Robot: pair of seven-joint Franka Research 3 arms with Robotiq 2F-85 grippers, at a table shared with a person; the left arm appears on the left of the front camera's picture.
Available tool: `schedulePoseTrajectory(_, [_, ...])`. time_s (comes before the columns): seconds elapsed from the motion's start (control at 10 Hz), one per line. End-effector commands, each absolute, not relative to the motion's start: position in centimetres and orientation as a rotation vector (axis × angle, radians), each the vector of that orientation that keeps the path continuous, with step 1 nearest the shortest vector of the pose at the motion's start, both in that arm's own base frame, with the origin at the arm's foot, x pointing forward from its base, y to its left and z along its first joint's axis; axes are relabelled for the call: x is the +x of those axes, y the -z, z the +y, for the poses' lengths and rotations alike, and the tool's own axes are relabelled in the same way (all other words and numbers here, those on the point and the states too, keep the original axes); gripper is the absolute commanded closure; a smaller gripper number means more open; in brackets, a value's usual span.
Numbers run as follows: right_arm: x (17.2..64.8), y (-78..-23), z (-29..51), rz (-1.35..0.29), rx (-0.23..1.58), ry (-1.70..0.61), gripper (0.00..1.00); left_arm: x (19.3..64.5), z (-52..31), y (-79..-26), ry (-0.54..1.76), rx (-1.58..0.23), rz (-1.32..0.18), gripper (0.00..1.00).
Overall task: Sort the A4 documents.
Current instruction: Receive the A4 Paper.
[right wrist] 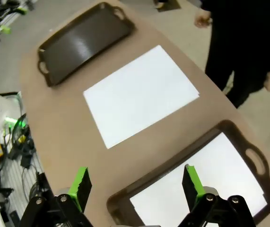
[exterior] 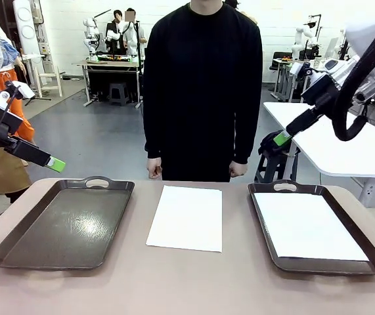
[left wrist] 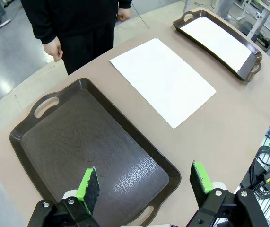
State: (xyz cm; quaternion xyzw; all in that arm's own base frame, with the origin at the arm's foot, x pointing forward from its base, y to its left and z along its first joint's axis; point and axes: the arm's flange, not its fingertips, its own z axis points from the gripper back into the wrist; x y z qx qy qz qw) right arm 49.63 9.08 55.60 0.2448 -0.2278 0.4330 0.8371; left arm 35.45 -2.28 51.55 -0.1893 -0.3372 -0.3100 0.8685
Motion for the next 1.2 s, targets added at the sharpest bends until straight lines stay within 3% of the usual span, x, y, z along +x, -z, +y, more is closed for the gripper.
schedulePoseTrajectory(0.0, [47.9, -54.1, 7.3, -0.479, 0.541, -1.011, 0.00, 35.5, -2.0, -51.4, 0.659, -0.410, -0.711, 0.00])
schedulePoseTrajectory(0.5, [42.3, -54.2, 6.0, -0.453, 0.670, -1.066, 0.00, 35.5, -2.0, -51.4, 0.659, -0.410, -0.711, 0.00])
schedulePoseTrajectory(1.1, [42.5, -55.1, 5.4, -0.444, 0.723, -1.059, 0.00, 35.5, -2.0, -51.4, 0.659, -0.410, -0.711, 0.00])
